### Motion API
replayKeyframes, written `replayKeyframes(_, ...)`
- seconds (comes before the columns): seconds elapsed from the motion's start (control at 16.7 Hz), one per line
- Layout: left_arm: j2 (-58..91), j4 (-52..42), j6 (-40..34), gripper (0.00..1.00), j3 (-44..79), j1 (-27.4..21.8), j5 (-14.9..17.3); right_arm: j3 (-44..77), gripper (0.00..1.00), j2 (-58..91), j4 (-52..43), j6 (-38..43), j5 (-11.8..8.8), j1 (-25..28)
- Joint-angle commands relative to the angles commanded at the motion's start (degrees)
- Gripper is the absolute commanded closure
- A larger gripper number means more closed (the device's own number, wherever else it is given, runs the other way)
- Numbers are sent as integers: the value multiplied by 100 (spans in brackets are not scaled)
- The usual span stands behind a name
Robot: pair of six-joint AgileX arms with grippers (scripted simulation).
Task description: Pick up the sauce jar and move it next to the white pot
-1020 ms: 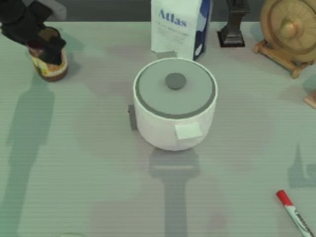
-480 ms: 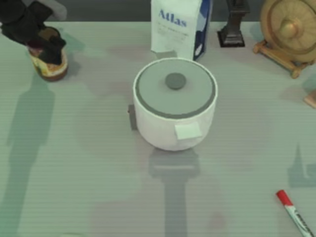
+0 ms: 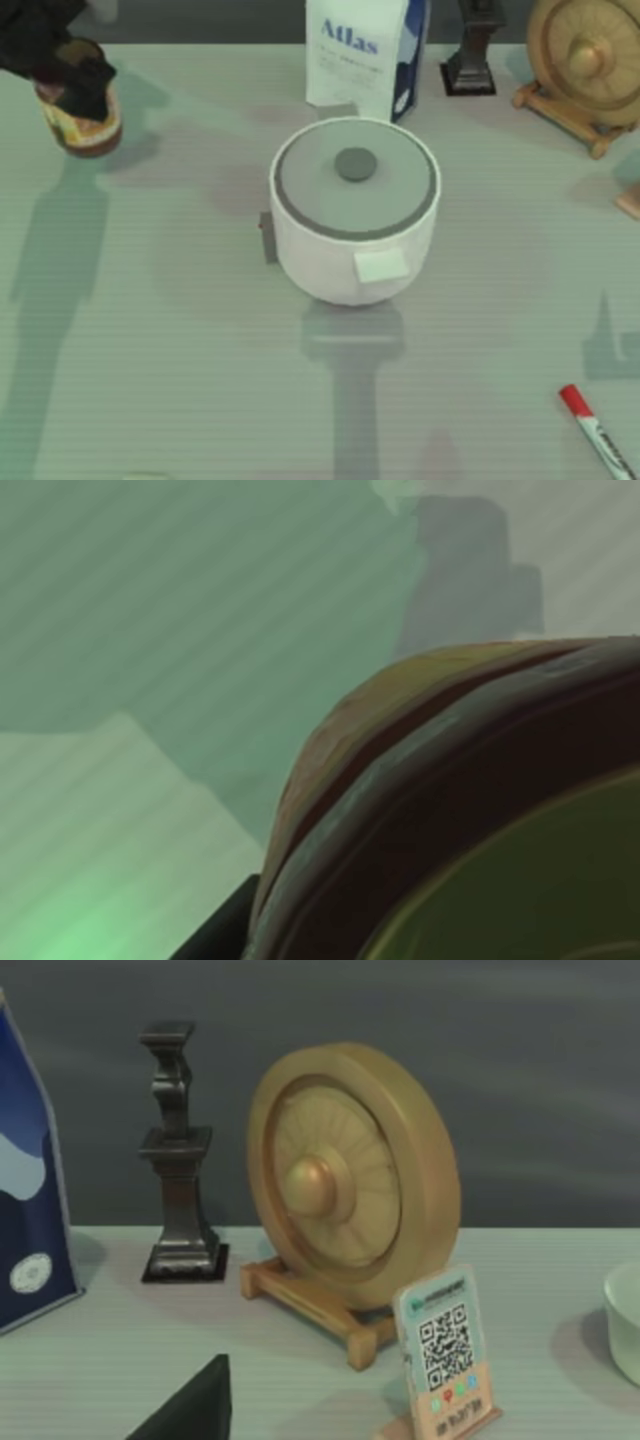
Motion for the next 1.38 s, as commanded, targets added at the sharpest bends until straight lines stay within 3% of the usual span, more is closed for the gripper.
replayKeyframes(0.36,-1774,77,34,100,-1881,81,-8,0,0,0,0,0,0,0)
replayKeyframes(0.9,-1990,170,-161,100,-2154,-7,-82,0,0,0,0,0,0,0)
replayKeyframes(1.08,-2138,432,-911,100,-2532,-267,-306,0,0,0,0,0,0,0)
replayKeyframes(1.38,-2540,1105,-3000,100,-3555,-983,-862,0,0,0,0,0,0,0)
